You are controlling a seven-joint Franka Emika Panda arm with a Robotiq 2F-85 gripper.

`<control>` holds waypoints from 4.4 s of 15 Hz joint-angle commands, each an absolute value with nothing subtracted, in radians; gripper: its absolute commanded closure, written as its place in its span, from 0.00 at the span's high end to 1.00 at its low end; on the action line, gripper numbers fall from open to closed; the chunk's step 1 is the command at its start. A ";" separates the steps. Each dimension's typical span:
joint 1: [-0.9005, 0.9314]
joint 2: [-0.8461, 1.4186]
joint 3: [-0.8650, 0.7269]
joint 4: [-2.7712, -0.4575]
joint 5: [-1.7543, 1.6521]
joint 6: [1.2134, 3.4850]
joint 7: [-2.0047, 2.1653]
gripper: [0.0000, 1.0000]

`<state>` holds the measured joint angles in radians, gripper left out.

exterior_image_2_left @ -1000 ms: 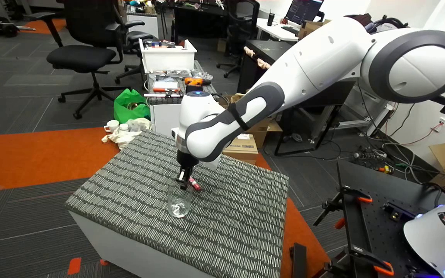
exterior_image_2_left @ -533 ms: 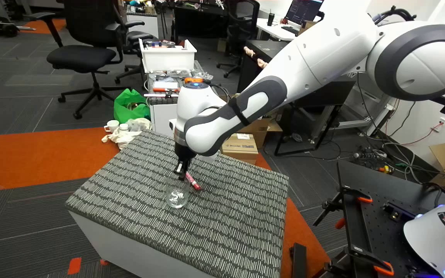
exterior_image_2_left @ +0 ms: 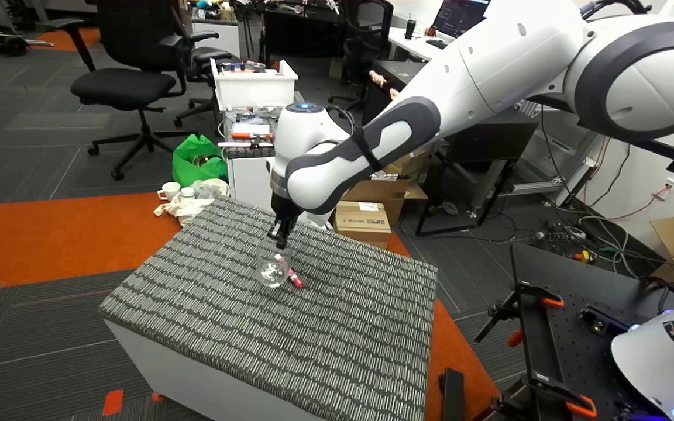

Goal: Move the transparent glass across the marker

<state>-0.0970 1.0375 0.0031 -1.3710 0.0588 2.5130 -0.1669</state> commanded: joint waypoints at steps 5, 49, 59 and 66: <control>-0.123 0.978 -0.025 -1.461 0.066 2.552 -0.069 0.01; -0.205 0.932 -0.087 -1.594 0.163 2.640 0.180 1.00; -0.189 0.700 -0.050 -1.841 0.154 2.810 0.104 1.00; -0.226 0.605 0.029 -1.948 0.163 2.848 -0.042 1.00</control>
<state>-0.1967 0.6741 -0.0111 -1.8584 0.1476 2.7986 0.0279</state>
